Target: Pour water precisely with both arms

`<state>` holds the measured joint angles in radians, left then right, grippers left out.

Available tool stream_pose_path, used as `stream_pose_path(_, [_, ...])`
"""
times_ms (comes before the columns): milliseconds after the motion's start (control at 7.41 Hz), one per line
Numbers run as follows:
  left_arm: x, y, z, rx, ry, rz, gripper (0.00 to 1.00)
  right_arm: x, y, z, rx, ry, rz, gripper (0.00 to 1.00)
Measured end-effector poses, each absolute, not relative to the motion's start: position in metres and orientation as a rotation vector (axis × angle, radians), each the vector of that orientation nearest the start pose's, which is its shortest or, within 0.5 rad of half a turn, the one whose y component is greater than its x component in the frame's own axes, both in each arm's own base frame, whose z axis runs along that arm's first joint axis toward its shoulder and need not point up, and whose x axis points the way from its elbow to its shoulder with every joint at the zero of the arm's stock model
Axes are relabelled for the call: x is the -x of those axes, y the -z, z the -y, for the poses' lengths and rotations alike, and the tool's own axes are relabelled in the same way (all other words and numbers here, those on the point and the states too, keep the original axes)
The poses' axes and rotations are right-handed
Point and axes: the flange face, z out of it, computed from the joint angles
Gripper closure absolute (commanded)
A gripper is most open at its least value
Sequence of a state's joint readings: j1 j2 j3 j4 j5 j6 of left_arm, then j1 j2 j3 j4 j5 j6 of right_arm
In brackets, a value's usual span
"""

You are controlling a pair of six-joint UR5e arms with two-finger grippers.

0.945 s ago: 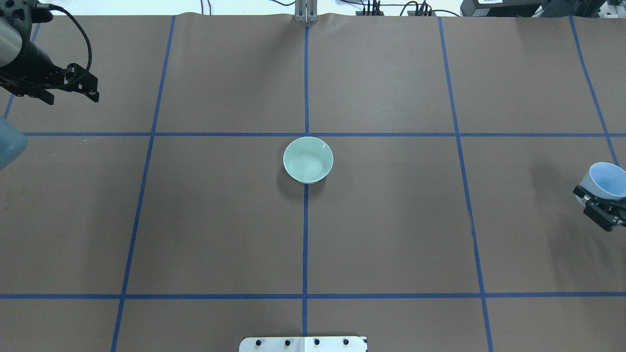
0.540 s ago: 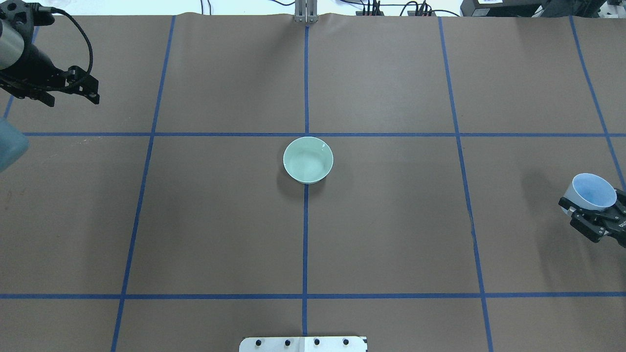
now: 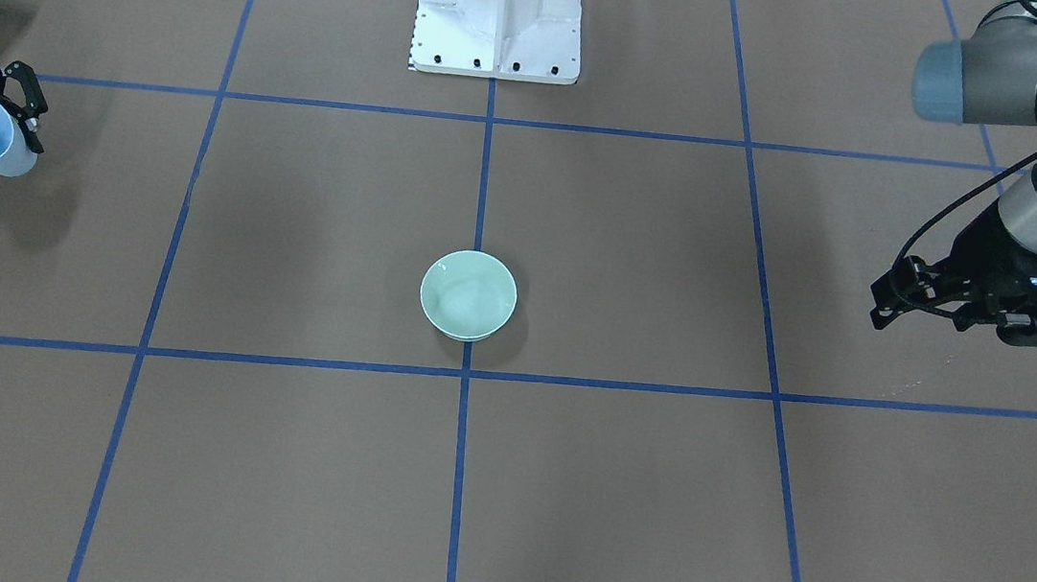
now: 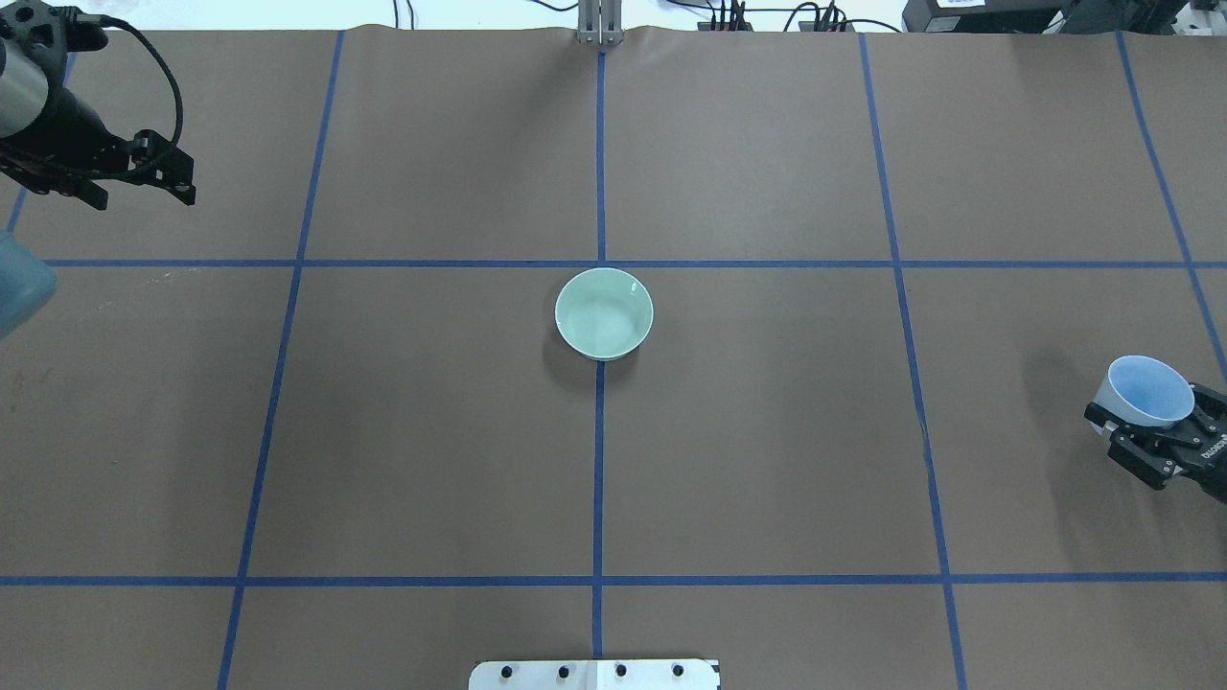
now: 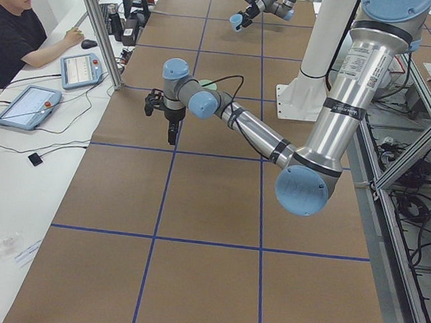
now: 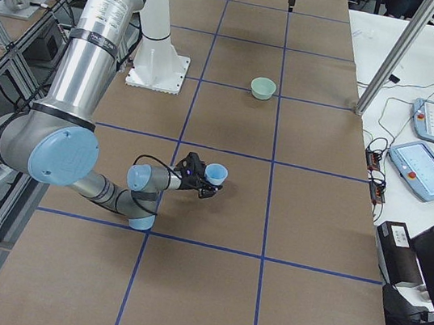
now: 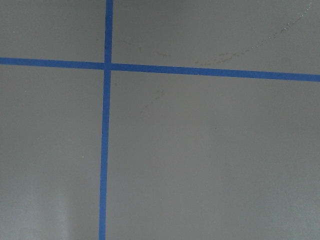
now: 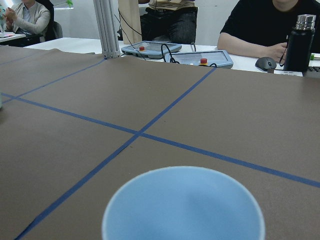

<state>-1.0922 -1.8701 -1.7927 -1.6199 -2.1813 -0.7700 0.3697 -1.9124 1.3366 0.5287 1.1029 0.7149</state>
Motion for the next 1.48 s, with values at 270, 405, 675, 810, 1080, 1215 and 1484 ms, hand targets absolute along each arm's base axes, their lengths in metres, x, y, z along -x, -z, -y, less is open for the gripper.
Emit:
stream_pose_path(270, [-0.206, -0.39, 0.562, -0.099, 0.102, -0.802, 0.0, 0.203, -0.688, 0.265, -1.147, 0.045, 1.004, 1.0])
stream_pose_path(405, [-0.206, -0.39, 0.562, -0.098, 0.102, -0.802, 0.0, 0.206, -0.693, 0.265, -1.142, 0.05, 1.002, 1.0])
stream_pose_path(675, [-0.206, -0.39, 0.563, -0.097, 0.103, -0.801, 0.0, 0.209, -0.695, 0.265, -1.14, 0.053, 1.002, 1.0])
stream_pose_path(810, [-0.206, -0.391, 0.563, -0.097, 0.103, -0.801, 0.0, 0.209, -0.695, 0.265, -1.14, 0.054, 1.002, 1.0])
stream_pose_path(1080, [-0.206, -0.391, 0.563, -0.096, 0.103, -0.801, 0.0, 0.209, -0.695, 0.265, -1.141, 0.052, 1.005, 0.8])
stream_pose_path(1215, [-0.206, -0.391, 0.563, -0.096, 0.103, -0.801, 0.0, 0.209, -0.694, 0.265, -1.144, 0.049, 1.01, 0.75])
stream_pose_path(1484, [-0.206, -0.391, 0.563, -0.096, 0.103, -0.801, 0.0, 0.207, -0.693, 0.264, -1.154, 0.04, 1.021, 0.41])
